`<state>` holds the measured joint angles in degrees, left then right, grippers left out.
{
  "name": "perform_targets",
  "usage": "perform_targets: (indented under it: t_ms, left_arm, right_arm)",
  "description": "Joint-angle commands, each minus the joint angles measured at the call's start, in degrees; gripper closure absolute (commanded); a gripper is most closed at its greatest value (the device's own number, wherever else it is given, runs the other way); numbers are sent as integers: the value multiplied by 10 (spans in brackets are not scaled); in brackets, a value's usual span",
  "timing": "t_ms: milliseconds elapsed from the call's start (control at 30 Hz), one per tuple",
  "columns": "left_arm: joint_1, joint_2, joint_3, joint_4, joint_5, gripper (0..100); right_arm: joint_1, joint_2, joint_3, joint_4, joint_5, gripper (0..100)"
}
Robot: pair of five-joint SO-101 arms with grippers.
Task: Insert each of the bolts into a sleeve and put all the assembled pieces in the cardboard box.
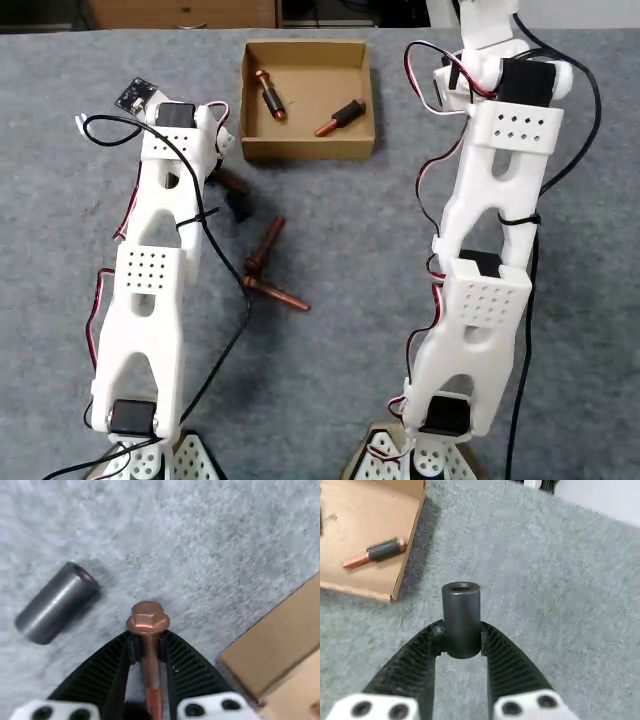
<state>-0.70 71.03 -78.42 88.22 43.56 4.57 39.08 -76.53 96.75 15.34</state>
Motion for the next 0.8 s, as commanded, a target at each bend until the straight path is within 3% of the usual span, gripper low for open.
perform_targets:
  t_ms: [0,133,367,567,767]
  left_arm:
    - [-25,-9,-84,69,-87,981]
    - [-18,-11,-181,127,-173,981]
    - [-21,-99,-155,127,-244,982]
    - [-21,-240,-107,128,-309,982]
    - [-31,-440,97,128,-350,982]
  right_arm:
    - [-17,-45,-92,60,-2,996]
    - [-33,-96,-109,57,-14,997]
    - [-57,-239,-48,57,-15,997]
    - [-71,-440,173,57,-14,996]
    - [-130,-669,451,54,15,996]
